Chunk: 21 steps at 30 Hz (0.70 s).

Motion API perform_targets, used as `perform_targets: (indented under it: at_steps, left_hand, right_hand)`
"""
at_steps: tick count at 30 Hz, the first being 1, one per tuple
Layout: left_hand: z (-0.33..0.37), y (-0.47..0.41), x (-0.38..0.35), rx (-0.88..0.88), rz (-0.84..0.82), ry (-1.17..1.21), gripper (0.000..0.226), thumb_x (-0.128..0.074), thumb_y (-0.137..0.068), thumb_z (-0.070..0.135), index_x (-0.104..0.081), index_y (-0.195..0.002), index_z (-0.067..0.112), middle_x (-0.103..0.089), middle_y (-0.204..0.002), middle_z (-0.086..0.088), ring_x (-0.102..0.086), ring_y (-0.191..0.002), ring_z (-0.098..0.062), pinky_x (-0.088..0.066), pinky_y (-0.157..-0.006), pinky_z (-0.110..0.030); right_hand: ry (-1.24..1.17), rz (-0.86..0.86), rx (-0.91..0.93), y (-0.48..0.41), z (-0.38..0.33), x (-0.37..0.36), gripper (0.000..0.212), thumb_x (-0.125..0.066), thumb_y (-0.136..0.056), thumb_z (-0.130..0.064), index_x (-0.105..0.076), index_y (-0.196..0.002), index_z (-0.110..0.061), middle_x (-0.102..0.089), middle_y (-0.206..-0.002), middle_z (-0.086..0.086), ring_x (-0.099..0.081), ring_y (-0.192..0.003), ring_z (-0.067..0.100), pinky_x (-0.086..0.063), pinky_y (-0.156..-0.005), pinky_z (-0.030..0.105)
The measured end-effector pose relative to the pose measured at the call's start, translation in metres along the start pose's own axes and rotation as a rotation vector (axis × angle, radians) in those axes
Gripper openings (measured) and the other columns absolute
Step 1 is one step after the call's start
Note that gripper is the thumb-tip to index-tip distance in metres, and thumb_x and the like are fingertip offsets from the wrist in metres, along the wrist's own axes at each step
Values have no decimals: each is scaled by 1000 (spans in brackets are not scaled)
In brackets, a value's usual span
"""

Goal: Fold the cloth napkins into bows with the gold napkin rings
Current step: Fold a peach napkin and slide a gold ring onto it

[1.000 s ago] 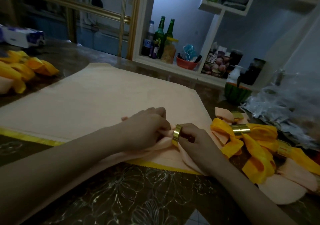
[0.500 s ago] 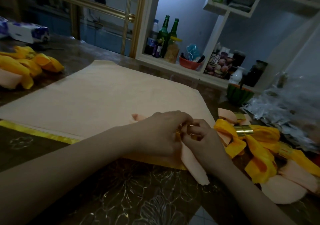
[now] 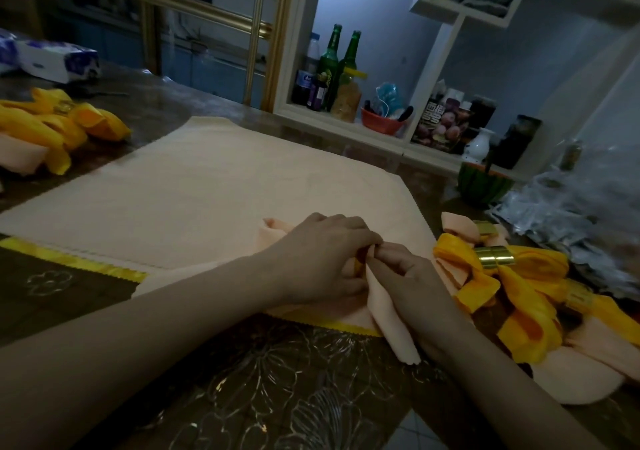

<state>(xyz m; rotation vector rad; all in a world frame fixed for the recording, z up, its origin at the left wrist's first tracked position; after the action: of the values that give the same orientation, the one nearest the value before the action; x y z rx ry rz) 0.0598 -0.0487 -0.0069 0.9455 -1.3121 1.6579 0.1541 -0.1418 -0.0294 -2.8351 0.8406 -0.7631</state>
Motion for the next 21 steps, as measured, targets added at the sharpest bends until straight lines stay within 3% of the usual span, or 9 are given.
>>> perform_targets:
  at_steps: [3, 7, 11, 14, 17, 21]
  left_hand:
    - [-1, -1, 6, 6, -14, -26, 51, -57, -83, 41, -45, -131, 28, -50, -123, 9, -48, -109, -9, -36, -97, -32]
    - [-6, -2, 11, 36, -5, -32, 48, -59, -80, 44, -52, -124, 26, -55, -115, 8, -53, -97, -9, -43, -86, -29]
    - [-18, 0, 12, 136, -34, -39, 51, -63, -78, 47, -51, -123, 26, -56, -112, 7, -53, -96, -12, -47, -86, -32]
    - [-20, -1, 14, 154, -26, -39, 47, -65, -78, 44, -48, -118, 27, -56, -105, 8, -51, -87, -11, -47, -81, -30]
    - [-27, -1, 19, 184, 24, -90, 44, -65, -79, 38, -45, -117, 27, -55, -106, 8, -49, -84, -11, -42, -76, -27]
    - [-22, 0, 18, 125, 102, -151, 46, -60, -84, 41, -42, -124, 28, -53, -114, 7, -52, -95, -13, -39, -79, -24]
  right_hand:
    - [111, 2, 41, -2, -2, 0, 15, -51, -93, -22, -62, -87, -32, -51, -108, -17, -48, -87, -23, -38, -71, -3]
    - [154, 27, 83, -3, -2, 2, 11, -55, -90, -26, -65, -94, -30, -51, -114, -14, -48, -94, -19, -40, -73, -1]
    - [147, 56, 75, -4, -3, 9, 17, -59, -88, -22, -67, -103, -24, -52, -118, -12, -48, -94, -18, -40, -69, -1]
    - [95, 75, 35, -4, -3, 13, 14, -56, -90, -24, -66, -98, -29, -57, -115, -12, -53, -99, -8, -46, -80, 10]
    - [-132, 182, -77, -6, 1, 22, 19, -47, -96, -22, -66, -94, -25, -67, -104, 0, -63, -97, 10, -53, -89, 35]
    - [-483, 137, -234, -5, -1, 20, 15, -51, -92, -28, -58, -101, -20, -64, -109, 11, -65, -98, 23, -55, -81, 39]
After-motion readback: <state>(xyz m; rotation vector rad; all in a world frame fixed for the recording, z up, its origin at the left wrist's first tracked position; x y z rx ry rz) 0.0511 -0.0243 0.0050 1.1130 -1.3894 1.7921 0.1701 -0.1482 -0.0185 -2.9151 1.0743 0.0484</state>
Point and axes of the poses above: each hand's wrist, its own y-axis away from the middle knuckle, its own x-axis out of the back of the hand, z = x × y, the point moved 3 cm from there along -y, towards the middle knuckle
